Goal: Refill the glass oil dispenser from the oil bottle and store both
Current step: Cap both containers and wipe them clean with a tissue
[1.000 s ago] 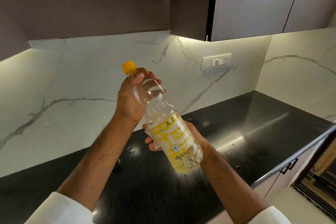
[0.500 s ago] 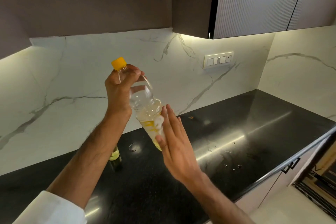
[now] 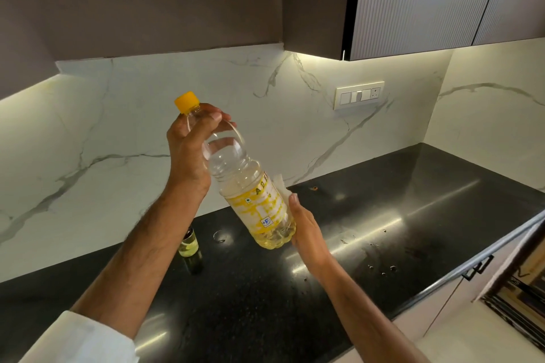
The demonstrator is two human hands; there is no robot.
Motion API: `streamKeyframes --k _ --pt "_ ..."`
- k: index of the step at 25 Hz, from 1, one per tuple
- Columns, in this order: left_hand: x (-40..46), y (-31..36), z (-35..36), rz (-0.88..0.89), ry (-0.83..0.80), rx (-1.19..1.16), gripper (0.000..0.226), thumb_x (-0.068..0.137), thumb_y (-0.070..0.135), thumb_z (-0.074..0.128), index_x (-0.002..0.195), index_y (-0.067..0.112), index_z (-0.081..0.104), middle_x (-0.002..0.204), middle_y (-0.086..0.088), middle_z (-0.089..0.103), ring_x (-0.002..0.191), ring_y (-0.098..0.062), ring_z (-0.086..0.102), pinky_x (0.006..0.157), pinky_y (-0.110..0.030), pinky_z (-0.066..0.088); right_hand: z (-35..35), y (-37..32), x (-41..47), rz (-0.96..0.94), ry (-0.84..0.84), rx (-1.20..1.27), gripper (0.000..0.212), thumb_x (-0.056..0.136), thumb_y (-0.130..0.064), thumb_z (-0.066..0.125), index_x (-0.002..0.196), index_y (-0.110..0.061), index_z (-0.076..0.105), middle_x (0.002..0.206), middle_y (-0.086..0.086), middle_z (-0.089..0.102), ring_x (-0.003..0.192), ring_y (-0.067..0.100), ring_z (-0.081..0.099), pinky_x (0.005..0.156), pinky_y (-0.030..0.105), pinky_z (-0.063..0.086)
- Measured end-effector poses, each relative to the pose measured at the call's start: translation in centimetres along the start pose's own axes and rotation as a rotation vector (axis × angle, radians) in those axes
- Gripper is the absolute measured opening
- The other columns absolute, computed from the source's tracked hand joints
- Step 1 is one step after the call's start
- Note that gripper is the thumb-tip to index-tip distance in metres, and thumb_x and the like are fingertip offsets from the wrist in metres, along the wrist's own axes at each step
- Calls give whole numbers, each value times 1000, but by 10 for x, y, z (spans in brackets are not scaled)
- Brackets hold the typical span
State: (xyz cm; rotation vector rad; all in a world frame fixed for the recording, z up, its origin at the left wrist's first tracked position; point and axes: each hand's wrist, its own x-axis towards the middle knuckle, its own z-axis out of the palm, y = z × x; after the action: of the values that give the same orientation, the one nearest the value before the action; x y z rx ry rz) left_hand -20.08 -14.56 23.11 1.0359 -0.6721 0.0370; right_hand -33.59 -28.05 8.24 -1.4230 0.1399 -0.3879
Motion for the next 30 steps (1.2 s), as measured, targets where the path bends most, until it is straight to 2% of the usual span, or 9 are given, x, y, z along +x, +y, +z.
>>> streamKeyframes --k 4,6,8,11,17,19,22,26,30 --pt "1 0 -1 23 109 61 4 87 15 67 89 18 66 87 -6 72 89 -30 72 71 -45 58 30 25 -21 -231 211 -10 50 109 -44 30 153 -26 45 150 0 56 139 20 53 117 50 44" --pt "3 -1 0 16 171 70 6 84 16 69 90 16 66 88 -6 72 89 -30 72 70 -44 58 37 34 -29 -383 258 -354 57 110 -43 26 164 -28 21 172 -3 19 158 19 21 127 41 27" --pt "1 -5 1 -3 243 73 12 81 18 71 92 14 66 89 -5 73 89 -29 73 70 -44 59 35 39 -29 -585 298 -885 59 111 -38 25 165 -15 15 174 7 1 161 28 3 131 44 9" --pt "-5 -13 5 -47 310 79 17 81 18 71 96 11 66 91 -5 73 87 -25 74 73 -48 61 30 42 -15 -823 314 -1353 55 112 -30 32 162 -7 24 172 16 10 159 36 8 129 53 9" --pt "-8 -18 4 -81 337 75 14 89 15 70 101 10 66 92 -4 74 90 -25 75 77 -49 61 38 9 11 -935 314 -1663 69 108 -31 47 165 -11 13 173 11 7 160 29 8 130 51 7" --pt "-6 -17 -1 -76 320 52 10 89 15 70 97 12 66 91 -4 74 90 -26 75 78 -51 61 35 9 4 -858 334 -1562 74 107 -35 49 164 -7 11 173 14 4 160 29 5 130 50 6" --pt "-4 -17 -10 -41 195 24 9 85 16 70 92 14 65 90 -6 72 89 -29 73 73 -46 59 29 15 -12 -597 210 -1005 72 108 -42 44 166 -14 10 174 3 12 160 18 11 131 48 8" --pt "1 -15 -22 -69 -206 -89 18 79 21 72 94 13 64 88 -5 69 88 -31 69 75 -44 57 12 -4 -3 26 -140 -108 65 97 -75 36 139 -32 61 142 2 65 131 21 62 115 54 44" --pt "1 -6 -18 -145 -426 -274 33 70 36 86 90 17 70 89 -3 67 87 -27 68 76 -47 58 4 -18 6 320 -176 150 50 109 -47 27 121 -21 68 115 2 77 108 17 73 99 33 57"
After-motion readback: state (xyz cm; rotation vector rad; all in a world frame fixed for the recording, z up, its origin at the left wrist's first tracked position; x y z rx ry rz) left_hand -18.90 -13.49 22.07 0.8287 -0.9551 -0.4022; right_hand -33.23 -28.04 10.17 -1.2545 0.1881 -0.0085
